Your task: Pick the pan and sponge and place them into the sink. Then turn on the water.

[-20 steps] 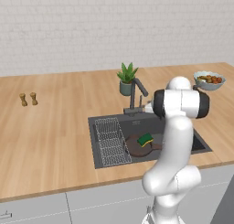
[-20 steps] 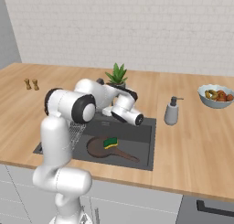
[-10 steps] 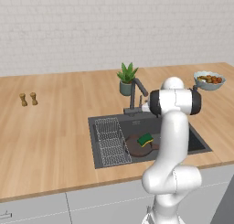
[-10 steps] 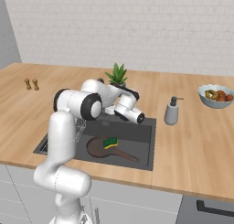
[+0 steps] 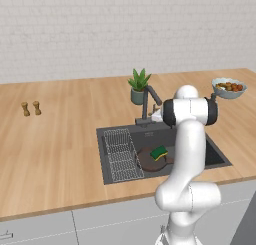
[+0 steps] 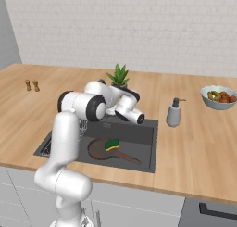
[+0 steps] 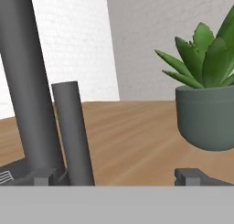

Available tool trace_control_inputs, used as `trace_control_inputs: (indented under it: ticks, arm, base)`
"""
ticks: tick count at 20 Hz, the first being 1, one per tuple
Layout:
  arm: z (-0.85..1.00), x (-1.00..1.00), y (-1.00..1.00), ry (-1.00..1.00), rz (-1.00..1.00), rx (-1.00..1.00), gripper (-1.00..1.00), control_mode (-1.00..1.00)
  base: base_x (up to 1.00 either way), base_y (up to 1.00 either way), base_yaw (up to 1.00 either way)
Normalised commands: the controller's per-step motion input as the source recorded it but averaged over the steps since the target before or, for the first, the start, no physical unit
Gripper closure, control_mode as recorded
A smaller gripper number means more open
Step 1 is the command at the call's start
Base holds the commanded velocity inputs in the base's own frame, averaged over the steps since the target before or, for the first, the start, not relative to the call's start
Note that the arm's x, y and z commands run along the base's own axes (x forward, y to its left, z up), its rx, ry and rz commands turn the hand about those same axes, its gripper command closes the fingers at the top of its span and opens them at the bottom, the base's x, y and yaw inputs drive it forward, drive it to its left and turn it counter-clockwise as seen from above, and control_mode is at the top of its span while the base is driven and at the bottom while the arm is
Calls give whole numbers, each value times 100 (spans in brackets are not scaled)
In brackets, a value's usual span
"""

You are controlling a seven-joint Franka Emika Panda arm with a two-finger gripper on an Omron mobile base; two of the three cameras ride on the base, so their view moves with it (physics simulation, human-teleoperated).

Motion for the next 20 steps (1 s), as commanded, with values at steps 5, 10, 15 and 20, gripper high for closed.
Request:
trace_control_inputs:
  ticks: [5,10,15,20]
  arm:
    - [-4,28,24,-3,-3,0,-100,-100]
    - [-8,48,15,-1,-2,0,-100,-100]
    - [-6,40,3,-2,-2,0,100,-100]
    - [-7,38,0,-4,-3,0,100,-100]
  base:
    - [0,0,0]
    - [0,0,0]
    - [0,0,0]
    - [0,0,0]
